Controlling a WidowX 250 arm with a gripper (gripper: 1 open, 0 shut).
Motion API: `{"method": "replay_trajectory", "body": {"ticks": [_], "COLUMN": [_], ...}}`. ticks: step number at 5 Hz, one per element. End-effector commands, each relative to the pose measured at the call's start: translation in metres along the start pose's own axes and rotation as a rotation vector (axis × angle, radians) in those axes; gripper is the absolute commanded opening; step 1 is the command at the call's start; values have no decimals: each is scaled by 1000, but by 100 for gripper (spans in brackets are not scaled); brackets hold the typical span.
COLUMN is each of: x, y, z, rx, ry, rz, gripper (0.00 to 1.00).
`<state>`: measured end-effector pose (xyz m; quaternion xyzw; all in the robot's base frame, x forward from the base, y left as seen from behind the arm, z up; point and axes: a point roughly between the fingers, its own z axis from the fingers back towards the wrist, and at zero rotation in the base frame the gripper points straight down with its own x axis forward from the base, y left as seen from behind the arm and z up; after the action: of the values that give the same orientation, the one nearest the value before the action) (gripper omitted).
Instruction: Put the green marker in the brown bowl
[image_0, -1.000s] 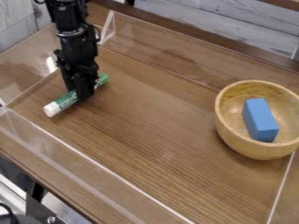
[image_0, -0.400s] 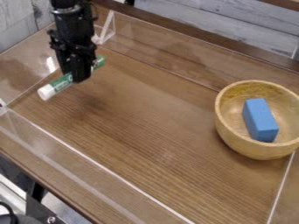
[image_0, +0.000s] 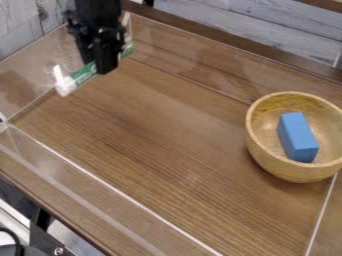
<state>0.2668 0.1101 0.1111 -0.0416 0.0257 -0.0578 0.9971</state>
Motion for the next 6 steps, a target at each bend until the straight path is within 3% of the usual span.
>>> {"method": "replay_trajectory", "body": {"ticks": [1, 2, 6], "x": [12, 17, 29], "y": [-17, -34, -104], "z": [40, 57, 78], "rx": [49, 55, 41], "ry": [-92, -113, -172], "rz": [-12, -30, -82], "gripper": [0, 0, 0]}}
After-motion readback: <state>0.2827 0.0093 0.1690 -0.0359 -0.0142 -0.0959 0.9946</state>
